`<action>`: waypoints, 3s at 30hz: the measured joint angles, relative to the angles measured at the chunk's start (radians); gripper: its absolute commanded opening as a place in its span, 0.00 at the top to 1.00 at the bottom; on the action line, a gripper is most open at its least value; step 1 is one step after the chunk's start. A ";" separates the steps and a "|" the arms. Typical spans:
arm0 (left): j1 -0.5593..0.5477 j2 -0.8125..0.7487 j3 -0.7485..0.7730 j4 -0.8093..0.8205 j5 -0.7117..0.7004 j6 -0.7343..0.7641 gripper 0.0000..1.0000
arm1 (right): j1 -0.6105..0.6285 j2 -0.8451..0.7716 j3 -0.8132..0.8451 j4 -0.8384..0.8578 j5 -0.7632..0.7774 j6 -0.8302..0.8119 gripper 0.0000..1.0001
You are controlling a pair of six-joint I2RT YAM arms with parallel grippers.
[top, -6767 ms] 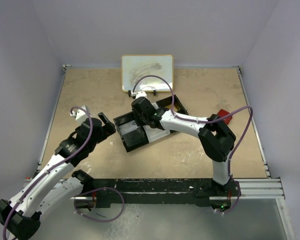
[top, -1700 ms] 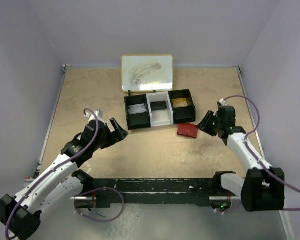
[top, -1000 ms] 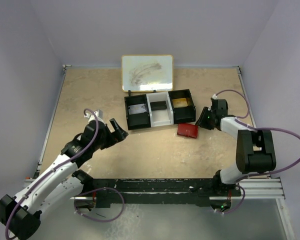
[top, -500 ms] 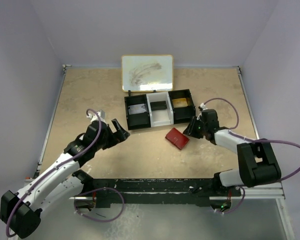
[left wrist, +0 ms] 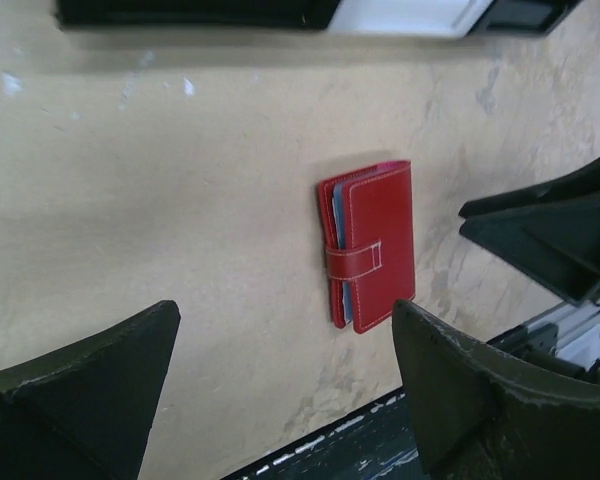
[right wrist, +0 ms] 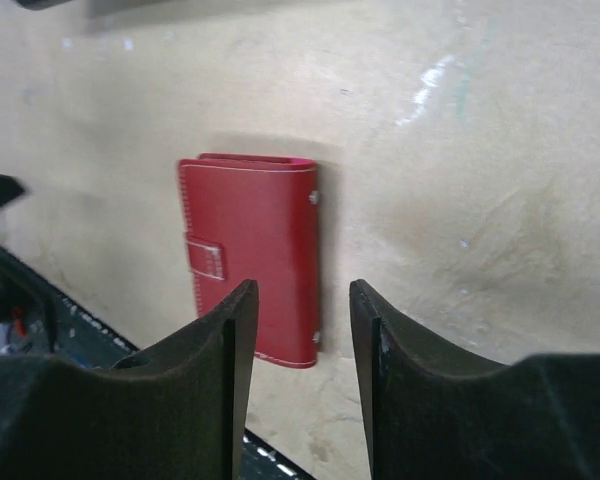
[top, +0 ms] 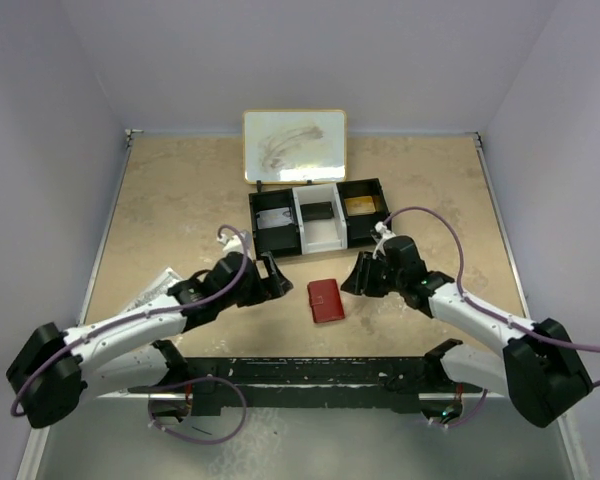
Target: Take the credit cards out of the card holder
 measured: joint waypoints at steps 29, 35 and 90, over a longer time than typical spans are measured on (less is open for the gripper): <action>-0.272 0.514 -0.164 0.835 -0.172 -0.223 0.38 | 0.014 0.328 -0.183 0.630 -0.315 0.104 0.77; -0.312 0.528 -0.190 0.883 -0.244 -0.252 0.46 | 0.016 0.377 -0.203 0.740 -0.338 0.131 0.76; -0.289 0.255 -0.243 0.549 -0.285 -0.177 0.38 | 0.113 0.338 -0.046 0.474 -0.159 0.059 0.74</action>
